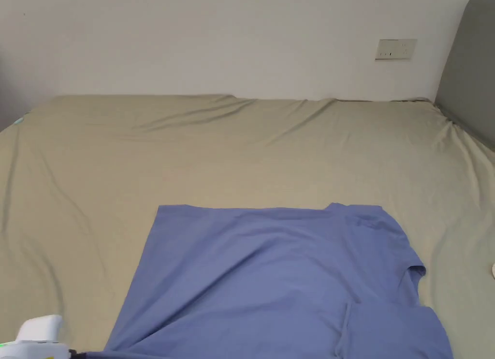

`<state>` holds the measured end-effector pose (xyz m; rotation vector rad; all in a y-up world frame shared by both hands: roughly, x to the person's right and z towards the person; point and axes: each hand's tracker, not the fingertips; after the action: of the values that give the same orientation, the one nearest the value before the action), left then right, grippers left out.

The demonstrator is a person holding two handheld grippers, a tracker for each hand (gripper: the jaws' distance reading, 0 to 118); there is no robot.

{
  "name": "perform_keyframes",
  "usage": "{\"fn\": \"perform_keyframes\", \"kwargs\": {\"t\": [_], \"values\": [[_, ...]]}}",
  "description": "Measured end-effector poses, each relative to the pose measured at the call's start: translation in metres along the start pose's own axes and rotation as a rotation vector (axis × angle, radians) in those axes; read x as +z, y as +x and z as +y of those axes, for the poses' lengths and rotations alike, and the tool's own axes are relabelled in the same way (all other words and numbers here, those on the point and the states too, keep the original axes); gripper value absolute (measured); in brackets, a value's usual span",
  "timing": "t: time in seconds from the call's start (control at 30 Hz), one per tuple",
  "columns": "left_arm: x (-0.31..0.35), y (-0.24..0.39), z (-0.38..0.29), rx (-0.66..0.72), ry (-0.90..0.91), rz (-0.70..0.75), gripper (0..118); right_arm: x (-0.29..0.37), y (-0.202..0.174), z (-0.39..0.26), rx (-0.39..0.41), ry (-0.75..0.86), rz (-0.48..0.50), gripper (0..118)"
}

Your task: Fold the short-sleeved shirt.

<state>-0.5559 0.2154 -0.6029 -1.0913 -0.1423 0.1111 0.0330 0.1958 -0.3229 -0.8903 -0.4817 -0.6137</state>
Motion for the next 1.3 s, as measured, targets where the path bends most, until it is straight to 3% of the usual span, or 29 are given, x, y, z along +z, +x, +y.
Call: {"fn": "perform_keyframes", "kwargs": {"t": [0.2, 0.33, 0.4, 0.43, 0.47, 0.5, 0.53, 0.57, 0.63, 0.7, 0.73, 0.77, 0.8, 0.83, 0.93, 0.97, 1.0, 1.03, 1.07, 1.23, 1.27, 1.3], "values": [[0.048, -0.013, -0.031, -0.009, -0.005, -0.057, 0, 0.027, 0.018, -0.02, 0.055, -0.009, -0.002, 2], [0.041, -0.014, -0.046, -0.019, -0.002, -0.061, 0, 0.021, 0.017, -0.02, 0.08, -0.026, -0.024, 2], [0.035, -0.017, -0.048, -0.018, 0.0, -0.057, 0, 0.015, 0.017, -0.02, 0.096, -0.025, -0.054, 14], [0.035, -0.018, -0.05, -0.027, 0.015, -0.063, 8, 0.016, 0.016, -0.02, 0.087, -0.009, -0.108, 40], [0.036, -0.018, -0.051, -0.032, 0.038, -0.058, 56, 0.017, 0.018, -0.02, 0.084, -0.003, -0.107, 88], [0.039, -0.012, -0.051, -0.027, 0.022, -0.048, 104, 0.02, 0.02, -0.02, 0.086, -0.003, -0.09, 108], [0.039, -0.013, -0.053, -0.012, -0.014, -0.026, 118, 0.024, 0.014, -0.02, 0.087, 0.017, -0.066, 110], [0.055, -0.022, -0.052, 0.043, 0.015, -0.048, 110, 0.029, 0.013, -0.02, 0.093, 0.017, -0.067, 110], [0.057, -0.018, -0.053, 0.039, 0.036, -0.081, 110, 0.037, 0.009, -0.025, 0.094, 0.021, -0.063, 109], [0.065, -0.02, -0.054, 0.072, 0.05, -0.055, 109, 0.054, 0.004, -0.034, 0.099, 0.079, -0.053, 89], [0.068, -0.021, -0.054, 0.068, 0.044, -0.056, 103, 0.057, 0.002, -0.039, 0.099, 0.08, -0.032, 56], [0.055, -0.034, -0.051, 0.073, 0.049, -0.057, 64, 0.059, 0.001, -0.042, 0.107, 0.084, -0.029, 0], [0.055, -0.037, -0.05, 0.085, 0.054, -0.067, 13, 0.06, -0.002, -0.046, 0.086, 0.093, -0.038, 0], [0.05, -0.036, -0.048, 0.085, 0.028, -0.088, 0, 0.064, -0.003, -0.053, 0.064, 0.112, -0.055, 0], [0.061, -0.008, -0.064, 0.015, -0.009, -0.074, 0, 0.052, 0.004, -0.044, 0.047, 0.079, -0.024, 0], [0.059, -0.003, -0.065, -0.004, -0.017, -0.067, 11, 0.05, 0.004, -0.045, 0.05, 0.075, -0.035, 0], [0.056, 0.002, -0.065, -0.017, -0.037, -0.056, 51, 0.048, 0.004, -0.045, 0.061, 0.063, -0.048, 0], [0.039, -0.01, -0.058, -0.018, -0.052, -0.054, 102, 0.048, 0.006, -0.045, 0.066, 0.058, -0.05, 0], [0.029, -0.009, -0.057, -0.02, -0.07, -0.046, 118, 0.055, 0.003, -0.049, -0.028, 0.087, -0.108, 0], [0.009, -0.002, -0.076, -0.004, -0.112, -0.057, 110, 0.054, 0.014, -0.053, -0.054, 0.077, -0.125, 0], [0.011, -0.003, -0.079, 0.007, -0.094, -0.073, 101, 0.054, 0.015, -0.053, -0.056, 0.074, -0.13, 0], [0.016, 0.002, -0.061, 0.012, -0.061, -0.108, 72, 0.055, 0.017, -0.054, -0.055, 0.073, -0.136, 0]]}}
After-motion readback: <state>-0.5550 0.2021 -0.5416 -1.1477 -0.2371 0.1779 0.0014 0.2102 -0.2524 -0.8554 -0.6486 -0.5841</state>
